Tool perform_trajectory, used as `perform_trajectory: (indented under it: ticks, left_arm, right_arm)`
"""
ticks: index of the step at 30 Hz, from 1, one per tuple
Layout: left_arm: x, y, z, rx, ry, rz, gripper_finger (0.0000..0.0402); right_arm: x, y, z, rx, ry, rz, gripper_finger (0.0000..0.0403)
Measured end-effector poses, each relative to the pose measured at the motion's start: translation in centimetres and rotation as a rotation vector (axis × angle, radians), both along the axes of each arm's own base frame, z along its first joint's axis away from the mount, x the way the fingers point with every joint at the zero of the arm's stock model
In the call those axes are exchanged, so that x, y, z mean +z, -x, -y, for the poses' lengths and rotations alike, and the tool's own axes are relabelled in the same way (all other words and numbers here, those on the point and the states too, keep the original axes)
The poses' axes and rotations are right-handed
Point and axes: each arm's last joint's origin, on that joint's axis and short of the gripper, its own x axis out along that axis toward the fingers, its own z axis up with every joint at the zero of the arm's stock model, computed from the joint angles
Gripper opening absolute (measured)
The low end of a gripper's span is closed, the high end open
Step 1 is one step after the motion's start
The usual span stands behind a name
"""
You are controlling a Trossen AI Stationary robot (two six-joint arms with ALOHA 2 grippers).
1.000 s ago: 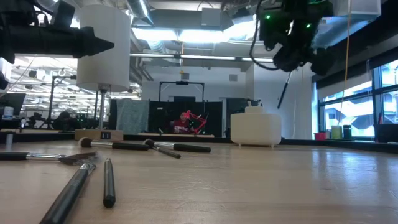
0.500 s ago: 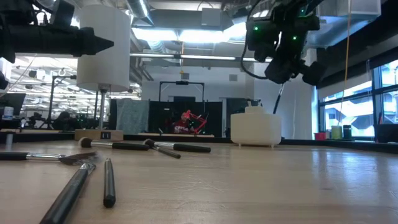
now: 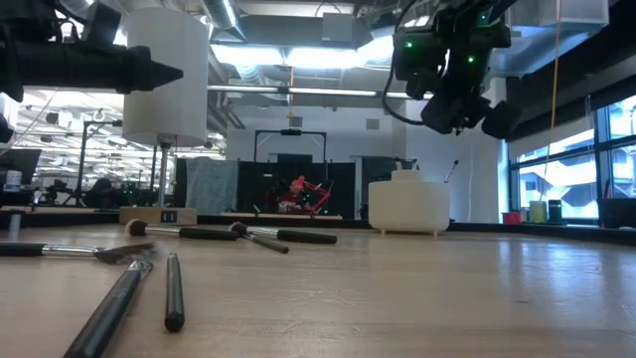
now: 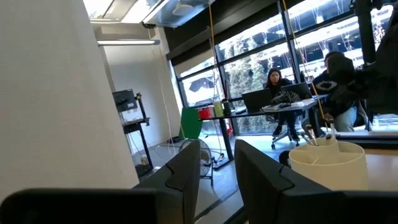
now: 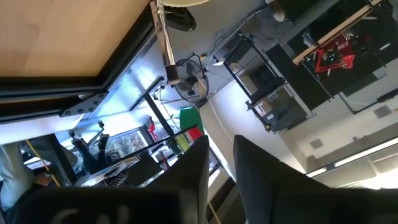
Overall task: Sort items
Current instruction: Put the powder brush into the pen organizer
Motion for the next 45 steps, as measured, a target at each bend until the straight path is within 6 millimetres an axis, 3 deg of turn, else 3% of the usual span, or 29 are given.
perform_trajectory:
  ticks: [10,16,21,27,32,34,37,45]
  left_arm:
    - [-0.2,-0.1,0.0,-0.004,0.018,-0.013,0.0095]
    - [-0.2,0.0,-0.1,0.012,0.02,-0.006,0.0095]
    - [0.0,0.1,0.0,0.026,-0.002,0.001,0.0095]
    - [0.1,0.1,0.0,0.032,-0.005,0.008,0.0095]
    - [0.2,0.1,0.0,0.038,-0.006,0.02,0.0095]
    - [0.2,0.1,-0.1,0.038,-0.004,0.017,0.0095]
    - [0.2,0.1,-0.1,0.036,0.0,0.02,0.0095]
    - [0.4,0.2,0.0,0.051,-0.024,0.022,0.0095]
  right_arm:
    - [0.0,-0.3,-0.1,-0.036,0.024,0.13,0.0107]
    - [0.2,-1.6,-1.0,-0.032,0.011,0.363,0.011]
    - [1.3,-3.4,-3.3,0.02,-0.047,0.592,0.011]
    - [4.5,-5.9,-7.2,0.062,-0.403,1.002,0.011]
    - [5.8,-8.4,-8.4,-0.146,-0.913,1.543,0.011]
    - [5.3,-9.6,-8.6,-0.191,-1.041,1.642,0.011]
    - [3.4,-11.6,-8.7,-0.173,-1.084,1.649,0.011]
    - [-2.9,-18.1,-6.8,-0.195,-1.137,1.451,0.011]
